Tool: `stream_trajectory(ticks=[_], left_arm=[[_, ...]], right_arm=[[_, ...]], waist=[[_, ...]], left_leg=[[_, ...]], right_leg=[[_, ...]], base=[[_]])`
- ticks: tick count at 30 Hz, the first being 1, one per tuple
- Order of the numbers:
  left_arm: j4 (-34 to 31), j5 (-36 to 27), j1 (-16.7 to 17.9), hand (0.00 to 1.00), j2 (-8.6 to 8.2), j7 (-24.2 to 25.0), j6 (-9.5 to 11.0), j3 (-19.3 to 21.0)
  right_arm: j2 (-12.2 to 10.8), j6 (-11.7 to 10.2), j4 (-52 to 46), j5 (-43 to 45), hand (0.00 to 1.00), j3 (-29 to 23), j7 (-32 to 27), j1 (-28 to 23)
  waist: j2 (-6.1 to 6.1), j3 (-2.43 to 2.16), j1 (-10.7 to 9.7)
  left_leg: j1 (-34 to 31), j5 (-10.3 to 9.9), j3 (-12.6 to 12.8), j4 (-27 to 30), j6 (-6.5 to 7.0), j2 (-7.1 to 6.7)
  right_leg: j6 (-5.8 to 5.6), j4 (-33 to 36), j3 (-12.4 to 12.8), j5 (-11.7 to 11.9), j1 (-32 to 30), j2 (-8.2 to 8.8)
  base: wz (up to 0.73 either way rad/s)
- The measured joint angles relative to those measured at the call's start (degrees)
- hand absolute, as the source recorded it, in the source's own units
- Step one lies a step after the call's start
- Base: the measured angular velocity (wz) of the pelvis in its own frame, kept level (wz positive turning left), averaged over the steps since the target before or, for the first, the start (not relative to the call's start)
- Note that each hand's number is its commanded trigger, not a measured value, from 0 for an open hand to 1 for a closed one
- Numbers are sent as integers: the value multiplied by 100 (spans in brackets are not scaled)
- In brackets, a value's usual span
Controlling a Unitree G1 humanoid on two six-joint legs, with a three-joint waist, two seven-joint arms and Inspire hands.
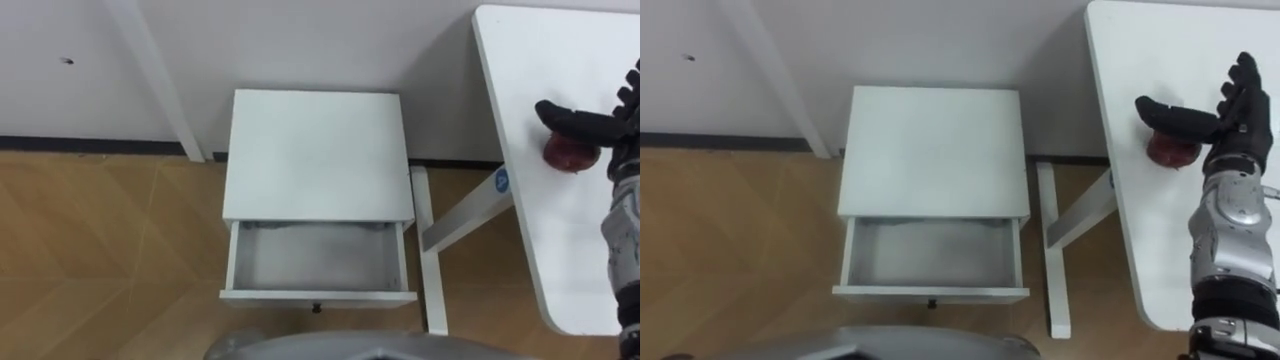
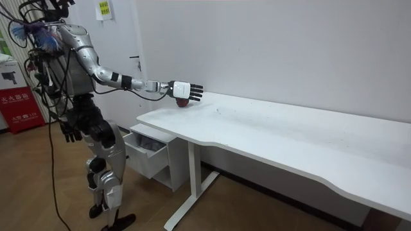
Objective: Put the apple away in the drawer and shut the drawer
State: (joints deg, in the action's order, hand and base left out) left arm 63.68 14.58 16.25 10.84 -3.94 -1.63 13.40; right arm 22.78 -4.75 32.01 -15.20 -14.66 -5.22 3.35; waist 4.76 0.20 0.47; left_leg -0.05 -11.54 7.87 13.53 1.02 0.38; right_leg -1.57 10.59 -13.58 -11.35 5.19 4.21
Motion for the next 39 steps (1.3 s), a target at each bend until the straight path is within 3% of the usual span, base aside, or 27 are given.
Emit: stream_trajectory(ticks=[16, 23, 24, 25, 39], left_arm=[[33, -44, -14, 0, 45, -76, 58, -10], [50, -45, -26, 0, 107, -193, 240, -101], [62, -45, -19, 0, 107, -198, 257, -131], [74, -46, -20, 0, 107, -199, 262, -132], [109, -37, 3, 0, 129, -132, 264, -116]], right_arm=[[-26, -28, 190, 582, 0, 32, 165, -231], [-43, -183, 409, 905, 0, 229, 172, -277], [-46, -192, 435, 928, 28, 231, 172, -277], [-46, -196, 452, 938, 100, 234, 172, -279], [93, -466, 782, 2109, 100, 200, -151, -400]], waist=[[-43, -21, -35], [74, -10, -32], [82, -14, -20], [85, -17, -20], [94, -47, -10]], left_leg=[[105, 6, 81, -92, -7, 11], [170, 4, 78, -91, -10, 10], [168, 3, 74, -90, -9, 8], [169, 3, 71, -89, -9, 7], [291, 4, -4, -124, -14, 0]], right_leg=[[0, -25, 14, 0, 71, -7], [-1, -84, -8, 1, 201, -11], [-2, -82, -13, 2, 206, -9], [-3, -81, -14, 2, 211, -9], [-3, -100, -66, 2, 271, -18]], base=[[-1], [0], [0], [0], [2]])
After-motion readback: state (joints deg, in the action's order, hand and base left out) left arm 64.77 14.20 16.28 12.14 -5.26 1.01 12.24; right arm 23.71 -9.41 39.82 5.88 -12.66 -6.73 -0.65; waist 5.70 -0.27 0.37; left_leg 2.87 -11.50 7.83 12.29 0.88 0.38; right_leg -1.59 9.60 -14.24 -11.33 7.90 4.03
